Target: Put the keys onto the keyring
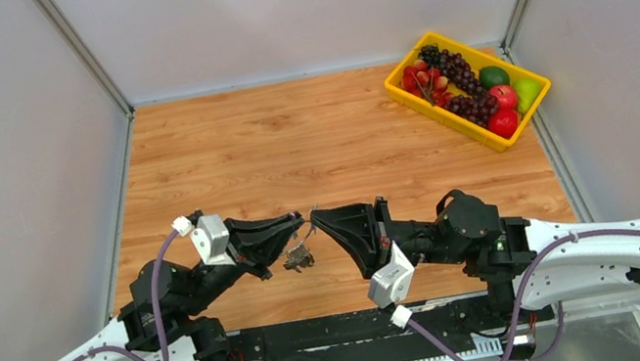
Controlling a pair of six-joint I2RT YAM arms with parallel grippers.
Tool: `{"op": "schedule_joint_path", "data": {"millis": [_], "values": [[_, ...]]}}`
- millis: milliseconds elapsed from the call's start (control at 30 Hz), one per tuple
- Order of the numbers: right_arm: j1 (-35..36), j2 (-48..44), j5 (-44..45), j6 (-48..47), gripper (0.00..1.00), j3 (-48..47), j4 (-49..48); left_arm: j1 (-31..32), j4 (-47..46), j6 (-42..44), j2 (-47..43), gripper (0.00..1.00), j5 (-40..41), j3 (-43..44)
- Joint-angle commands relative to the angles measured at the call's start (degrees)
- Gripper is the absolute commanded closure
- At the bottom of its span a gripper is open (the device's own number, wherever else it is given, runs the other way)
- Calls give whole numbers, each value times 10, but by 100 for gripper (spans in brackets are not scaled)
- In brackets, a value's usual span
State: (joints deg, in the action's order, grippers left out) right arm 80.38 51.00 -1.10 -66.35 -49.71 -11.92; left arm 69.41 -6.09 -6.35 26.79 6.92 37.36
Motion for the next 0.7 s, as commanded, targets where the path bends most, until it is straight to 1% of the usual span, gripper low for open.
{"op": "schedule_joint_path", "data": {"millis": [0,233,667], "values": [[6,5,-3,-8,100,-3,-20,2,-10,-32,5,100,-11,39],[8,6,-15,-3,100,-2,-19,2,5,-56,20,100,-24,60],[12,19,-27,-14,100,-13,-17,2,19,-64,42,100,-42,80]]}}
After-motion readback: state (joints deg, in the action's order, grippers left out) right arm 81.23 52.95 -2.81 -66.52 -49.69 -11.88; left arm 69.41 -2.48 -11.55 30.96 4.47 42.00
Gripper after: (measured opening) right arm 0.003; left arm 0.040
